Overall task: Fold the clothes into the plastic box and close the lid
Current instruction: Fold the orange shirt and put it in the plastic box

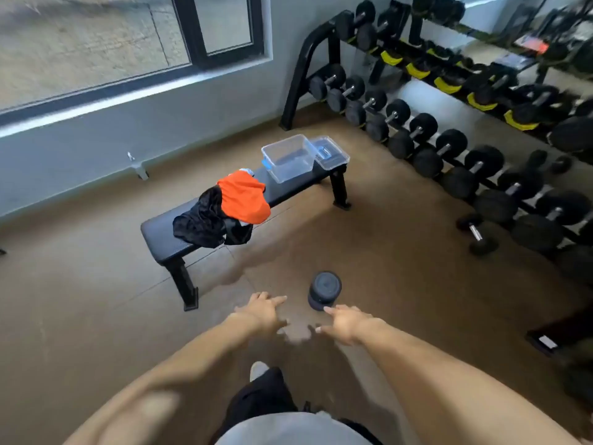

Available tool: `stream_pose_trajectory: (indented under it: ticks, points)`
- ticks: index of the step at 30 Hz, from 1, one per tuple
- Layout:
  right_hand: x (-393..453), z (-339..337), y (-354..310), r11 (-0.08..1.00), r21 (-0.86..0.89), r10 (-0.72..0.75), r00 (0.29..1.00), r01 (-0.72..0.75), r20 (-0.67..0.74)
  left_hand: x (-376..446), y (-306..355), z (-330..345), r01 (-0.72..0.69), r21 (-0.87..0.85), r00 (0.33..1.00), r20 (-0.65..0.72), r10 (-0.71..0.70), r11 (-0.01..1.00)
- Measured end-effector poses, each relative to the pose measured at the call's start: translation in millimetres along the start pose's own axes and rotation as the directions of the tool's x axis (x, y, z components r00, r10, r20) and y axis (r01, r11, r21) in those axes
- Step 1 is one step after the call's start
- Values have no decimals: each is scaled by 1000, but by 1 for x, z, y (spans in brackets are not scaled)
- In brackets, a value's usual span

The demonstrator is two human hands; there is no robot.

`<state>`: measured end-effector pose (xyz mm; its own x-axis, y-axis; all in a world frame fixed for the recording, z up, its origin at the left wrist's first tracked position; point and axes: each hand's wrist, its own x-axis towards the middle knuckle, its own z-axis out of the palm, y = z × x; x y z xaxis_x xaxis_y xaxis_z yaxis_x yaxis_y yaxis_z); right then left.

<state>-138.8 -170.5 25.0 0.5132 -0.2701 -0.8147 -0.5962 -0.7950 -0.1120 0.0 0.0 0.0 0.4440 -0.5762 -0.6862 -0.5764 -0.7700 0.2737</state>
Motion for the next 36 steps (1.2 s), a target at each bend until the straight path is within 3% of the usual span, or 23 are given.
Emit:
stream_pose_trajectory:
  ticks: [6,13,20,25,30,36]
  points:
    - [108,-104,-16,999,-34,-27,999,26,-28,111,-5,-93,-64,-54,995,-79,60,997]
    - [220,-251,-59,997,-43,-59,998,58,-20,243,-64,-198,35,-99,999,0,-35,994]
    - [307,-356,-89,985,-96,-140,989,143,39,318,-86,-283,108,-250,991,-48,-123,962]
    - [394,-415,-97,940,-211,-248,963,266,108,371,-96,-302,191,-385,963,-105,-248,903]
    - [483,-452,-101,841,-306,-400,894,445,201,421,-87,-295,317,-581,878,-120,-464,749]
    - [594,-461,-122,761,-360,-497,841,540,212,496,-80,-259,301,-724,820,-136,-557,620]
